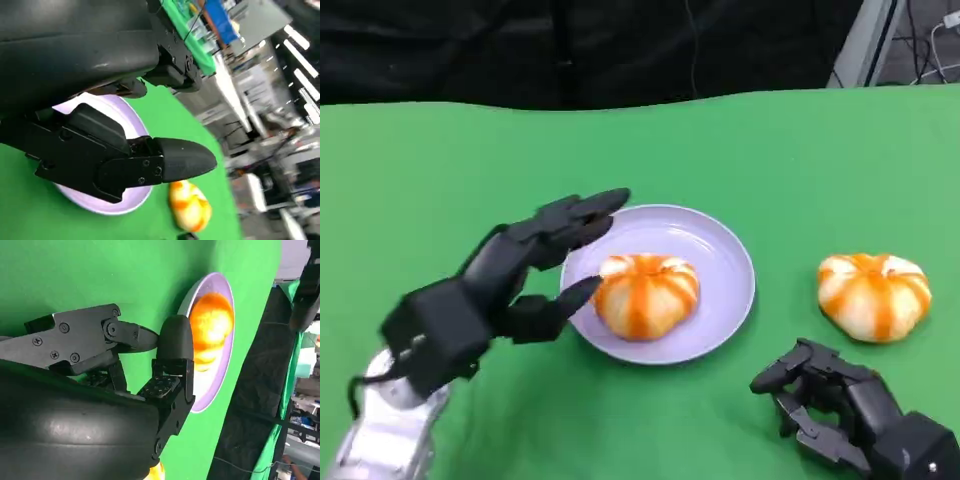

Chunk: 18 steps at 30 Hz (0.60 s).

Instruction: Grasp the bread from the table and place it into the plate.

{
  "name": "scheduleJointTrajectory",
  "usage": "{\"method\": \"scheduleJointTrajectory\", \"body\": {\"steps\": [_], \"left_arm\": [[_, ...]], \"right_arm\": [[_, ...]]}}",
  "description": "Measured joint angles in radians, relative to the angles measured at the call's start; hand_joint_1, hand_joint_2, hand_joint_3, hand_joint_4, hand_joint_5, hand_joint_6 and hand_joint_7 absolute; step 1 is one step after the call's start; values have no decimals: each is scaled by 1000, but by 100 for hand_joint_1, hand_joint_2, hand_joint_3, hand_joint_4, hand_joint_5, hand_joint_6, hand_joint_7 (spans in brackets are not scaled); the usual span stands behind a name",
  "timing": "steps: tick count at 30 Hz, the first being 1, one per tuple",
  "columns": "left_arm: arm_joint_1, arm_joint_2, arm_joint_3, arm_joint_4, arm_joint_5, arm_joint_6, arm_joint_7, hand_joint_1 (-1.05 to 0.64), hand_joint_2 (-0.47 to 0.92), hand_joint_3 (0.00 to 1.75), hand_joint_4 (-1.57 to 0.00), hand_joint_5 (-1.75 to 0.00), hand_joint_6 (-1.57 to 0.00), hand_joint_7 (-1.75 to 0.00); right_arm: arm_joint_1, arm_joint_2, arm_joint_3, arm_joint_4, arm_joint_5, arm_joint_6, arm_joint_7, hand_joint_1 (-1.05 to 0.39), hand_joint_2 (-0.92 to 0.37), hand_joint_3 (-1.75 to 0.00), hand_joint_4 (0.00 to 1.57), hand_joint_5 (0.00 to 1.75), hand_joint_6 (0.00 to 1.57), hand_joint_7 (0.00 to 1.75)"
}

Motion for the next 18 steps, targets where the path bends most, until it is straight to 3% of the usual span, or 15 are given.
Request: {"method": "scheduleJointTrajectory", "body": {"steps": [5, 11, 18], "left_arm": [[53, -59, 90, 40, -220, -48, -159, -74, 92, 53, -50, -4, -46, -1], [110, -96, 173, 44, -336, -36, -236, -71, 92, 49, -61, -5, -55, -3], [187, -100, 265, 38, -420, 0, -320, -71, 92, 47, -65, -5, -56, -2]], "right_arm": [[-3, -1, 0, 5, 1, -2, 3, -25, -92, -47, 67, 175, 72, 115], [-8, -2, -1, 12, 3, -2, 6, -26, -92, -47, 66, 175, 73, 116], [-10, -3, -4, 16, 2, -2, 5, -26, -92, -46, 67, 175, 72, 116]]}}
